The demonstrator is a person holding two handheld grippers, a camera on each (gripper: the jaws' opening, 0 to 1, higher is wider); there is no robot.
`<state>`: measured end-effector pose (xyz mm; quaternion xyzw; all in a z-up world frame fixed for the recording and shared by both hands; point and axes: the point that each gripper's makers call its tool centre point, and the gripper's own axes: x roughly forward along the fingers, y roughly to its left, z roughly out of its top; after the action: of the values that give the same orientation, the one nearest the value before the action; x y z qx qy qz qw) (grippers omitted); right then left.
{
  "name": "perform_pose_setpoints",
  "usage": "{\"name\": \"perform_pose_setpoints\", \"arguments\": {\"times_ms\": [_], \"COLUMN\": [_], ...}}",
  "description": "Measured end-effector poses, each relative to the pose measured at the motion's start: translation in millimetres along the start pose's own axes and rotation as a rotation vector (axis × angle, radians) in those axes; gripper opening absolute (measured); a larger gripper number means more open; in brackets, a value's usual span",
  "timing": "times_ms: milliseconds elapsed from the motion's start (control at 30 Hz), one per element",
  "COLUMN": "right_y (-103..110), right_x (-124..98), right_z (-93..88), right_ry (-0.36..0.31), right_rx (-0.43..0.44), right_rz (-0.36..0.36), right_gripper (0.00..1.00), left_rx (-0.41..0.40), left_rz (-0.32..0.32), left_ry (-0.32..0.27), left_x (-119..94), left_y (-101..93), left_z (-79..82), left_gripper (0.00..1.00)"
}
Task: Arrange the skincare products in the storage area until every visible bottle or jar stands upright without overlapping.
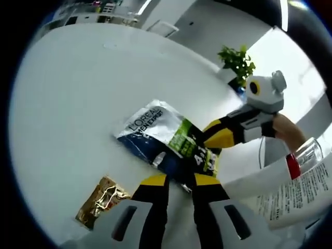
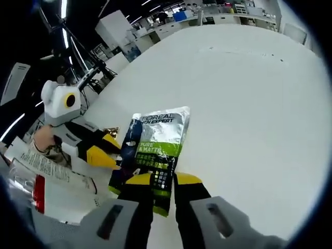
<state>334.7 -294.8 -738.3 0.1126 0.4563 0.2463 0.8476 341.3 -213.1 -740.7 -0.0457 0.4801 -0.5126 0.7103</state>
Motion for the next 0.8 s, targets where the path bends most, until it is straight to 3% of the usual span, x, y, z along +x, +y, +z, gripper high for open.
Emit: {"name": "perform_pose_setpoints", "arguments": {"times_ms": [300, 633, 800], "right_y": [3.0, 10.3, 27.3], "right_x": [-1.5, 4.4, 7.3], "right_z": [-2.5, -7.1, -9.8], "right_ry": [-0.07, -0.088, -0.088], "right_rx": [0.114, 0.086, 0.047], "right_rz": [0.043, 0.007, 0.024], "right_gripper": [0.08, 0.01, 0.01], "left_rx": [-0.09, -0.11, -0.107], "left_rz": [-0.038, -0.08, -0.106], "left_ry": [-0.044, -0.069, -0.09], "left_x": [3.6, 6.6, 5.6], "left_y": [-2.6, -17.2, -14.0], "left_z": [2.2, 2.3, 11.7], "left_gripper": [0.11, 0.14, 0.15]}}
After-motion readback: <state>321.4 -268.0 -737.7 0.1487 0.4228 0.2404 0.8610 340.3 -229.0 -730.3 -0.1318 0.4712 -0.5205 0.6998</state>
